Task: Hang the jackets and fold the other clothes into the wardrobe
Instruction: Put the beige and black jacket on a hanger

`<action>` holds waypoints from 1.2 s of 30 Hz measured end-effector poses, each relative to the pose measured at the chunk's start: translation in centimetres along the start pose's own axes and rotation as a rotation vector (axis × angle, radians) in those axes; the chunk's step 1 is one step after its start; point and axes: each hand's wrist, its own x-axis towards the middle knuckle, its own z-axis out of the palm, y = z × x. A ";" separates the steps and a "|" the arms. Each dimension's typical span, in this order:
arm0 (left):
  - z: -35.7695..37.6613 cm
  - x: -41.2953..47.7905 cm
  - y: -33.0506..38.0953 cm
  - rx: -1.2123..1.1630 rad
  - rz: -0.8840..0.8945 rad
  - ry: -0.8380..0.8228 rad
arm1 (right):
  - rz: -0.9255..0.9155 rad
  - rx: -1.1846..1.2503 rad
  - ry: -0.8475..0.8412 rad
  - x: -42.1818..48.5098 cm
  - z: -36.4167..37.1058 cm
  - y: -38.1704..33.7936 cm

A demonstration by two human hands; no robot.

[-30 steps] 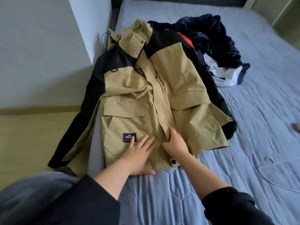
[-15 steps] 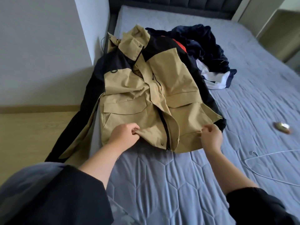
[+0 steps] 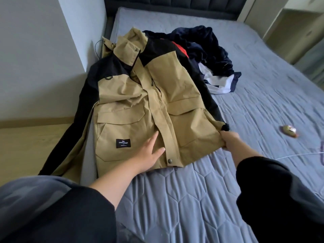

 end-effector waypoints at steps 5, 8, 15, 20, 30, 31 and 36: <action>-0.2 2.4 2.6 0.042 -0.053 -0.107 | -0.339 0.172 0.438 0.8 -8.1 -7.0; -0.1 3.2 3.0 0.041 -0.069 -0.114 | -0.358 0.135 0.499 -0.2 -7.4 -8.3; -0.8 1.7 -1.9 0.316 -0.126 0.025 | -0.455 -0.452 0.053 -6.3 6.3 -3.7; -4.8 -0.5 -8.1 0.680 -0.346 0.095 | -0.826 -0.627 -0.343 -12.4 14.2 -2.5; -0.1 0.1 -3.3 0.539 -0.058 0.058 | -0.827 -0.386 -0.275 -12.3 11.8 2.4; 0.8 0.3 -2.5 0.540 -0.007 0.039 | -0.793 -0.342 -0.213 -11.8 10.7 3.0; 4.5 1.5 1.6 0.617 0.148 -0.060 | -0.456 0.033 0.144 -8.4 4.6 5.3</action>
